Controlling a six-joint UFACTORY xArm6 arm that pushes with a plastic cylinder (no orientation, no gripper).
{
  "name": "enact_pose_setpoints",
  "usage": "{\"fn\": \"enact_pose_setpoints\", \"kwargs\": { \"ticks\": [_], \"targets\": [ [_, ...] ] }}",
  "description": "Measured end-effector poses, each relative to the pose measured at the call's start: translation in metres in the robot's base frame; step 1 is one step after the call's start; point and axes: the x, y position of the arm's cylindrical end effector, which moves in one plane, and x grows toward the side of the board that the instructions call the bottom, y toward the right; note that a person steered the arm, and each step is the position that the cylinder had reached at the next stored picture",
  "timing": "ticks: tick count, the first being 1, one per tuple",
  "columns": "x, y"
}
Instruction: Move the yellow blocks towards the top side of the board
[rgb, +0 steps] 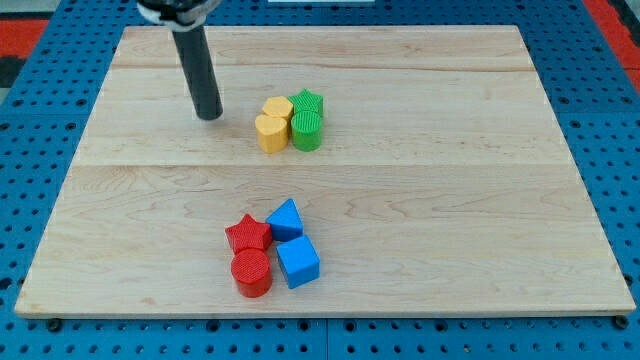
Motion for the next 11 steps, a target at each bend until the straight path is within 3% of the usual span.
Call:
{"fn": "enact_pose_setpoints", "kwargs": {
  "ticks": [2, 3, 7, 11],
  "targets": [
    [0.071, 0.021],
    [0.073, 0.043],
    [0.02, 0.086],
    [-0.055, 0.088]
  ]
}}
